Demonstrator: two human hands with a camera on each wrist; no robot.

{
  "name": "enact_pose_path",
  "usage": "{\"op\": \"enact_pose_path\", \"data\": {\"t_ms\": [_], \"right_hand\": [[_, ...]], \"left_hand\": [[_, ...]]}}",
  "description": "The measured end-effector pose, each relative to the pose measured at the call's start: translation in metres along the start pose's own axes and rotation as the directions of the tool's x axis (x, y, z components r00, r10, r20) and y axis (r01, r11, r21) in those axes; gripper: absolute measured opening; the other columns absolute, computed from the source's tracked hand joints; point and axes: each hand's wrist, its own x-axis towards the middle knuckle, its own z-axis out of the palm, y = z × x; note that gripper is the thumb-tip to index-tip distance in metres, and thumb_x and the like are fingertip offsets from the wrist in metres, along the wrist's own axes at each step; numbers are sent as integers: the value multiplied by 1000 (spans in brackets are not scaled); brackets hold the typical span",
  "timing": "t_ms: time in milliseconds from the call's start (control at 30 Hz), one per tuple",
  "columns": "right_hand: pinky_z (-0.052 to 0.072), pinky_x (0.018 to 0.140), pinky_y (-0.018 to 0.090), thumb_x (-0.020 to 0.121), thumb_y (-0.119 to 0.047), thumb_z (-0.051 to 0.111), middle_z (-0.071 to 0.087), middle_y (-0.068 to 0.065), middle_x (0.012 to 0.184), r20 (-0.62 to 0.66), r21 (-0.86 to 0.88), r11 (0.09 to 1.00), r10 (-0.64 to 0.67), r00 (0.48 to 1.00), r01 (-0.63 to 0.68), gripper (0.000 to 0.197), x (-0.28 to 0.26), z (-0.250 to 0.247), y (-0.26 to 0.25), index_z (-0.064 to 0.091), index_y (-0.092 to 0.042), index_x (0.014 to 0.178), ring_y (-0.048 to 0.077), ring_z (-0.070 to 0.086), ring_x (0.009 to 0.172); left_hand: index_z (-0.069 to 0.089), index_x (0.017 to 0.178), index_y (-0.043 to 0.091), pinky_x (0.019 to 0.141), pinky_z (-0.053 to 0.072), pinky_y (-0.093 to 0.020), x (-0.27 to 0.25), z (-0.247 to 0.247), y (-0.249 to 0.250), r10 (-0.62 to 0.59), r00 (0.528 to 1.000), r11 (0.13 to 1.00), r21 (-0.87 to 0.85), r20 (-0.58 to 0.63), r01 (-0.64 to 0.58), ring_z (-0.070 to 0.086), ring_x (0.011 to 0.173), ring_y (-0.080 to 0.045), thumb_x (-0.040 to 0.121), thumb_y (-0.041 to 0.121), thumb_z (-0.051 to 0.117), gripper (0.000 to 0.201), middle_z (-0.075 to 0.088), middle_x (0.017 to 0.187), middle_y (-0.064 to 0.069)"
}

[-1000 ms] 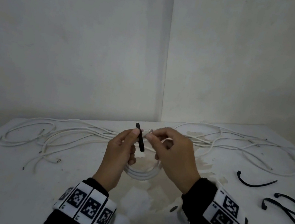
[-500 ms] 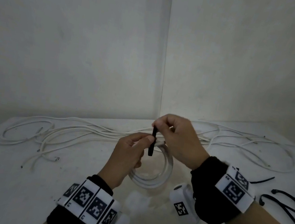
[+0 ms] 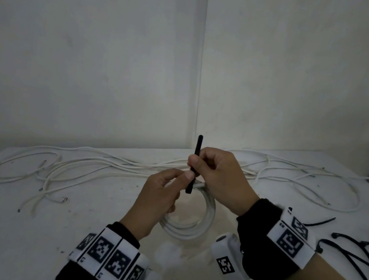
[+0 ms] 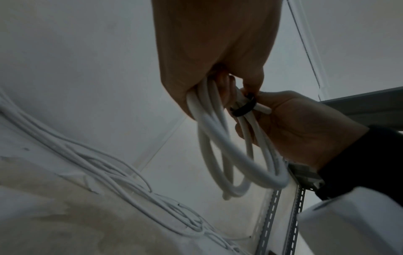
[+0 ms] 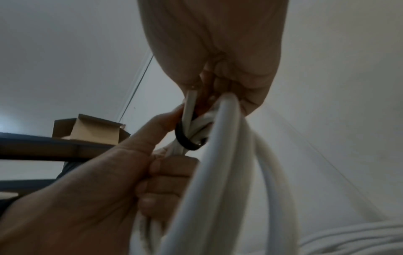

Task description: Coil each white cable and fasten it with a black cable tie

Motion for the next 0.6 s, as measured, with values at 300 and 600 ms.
{"op": "enact_pose_path", "data": {"t_ms": [300,600], "right_hand": [[41,54,28,91,-12,54,52,4,55,-81,16,1000,-7,997,8,25,4,-3,-3,52,-6,67,13,47,50],[44,57,36,91,-10,53,53,4,54,-81,-3,1000,-24,996,24,23,1,-8,-4,53,-4,69,18,49,52]], "left_hand": [[68,80,18,42,29,-18,-1,6,6,23,999,999,36,22,-24,31,38,-3,91,25,54,19,37,39,14],[67,74,18,40,29,-14,-1,13,10,30,1000,1000,4,5,-30,34,38,-2,89,24,57,20,44,40,14]]}}
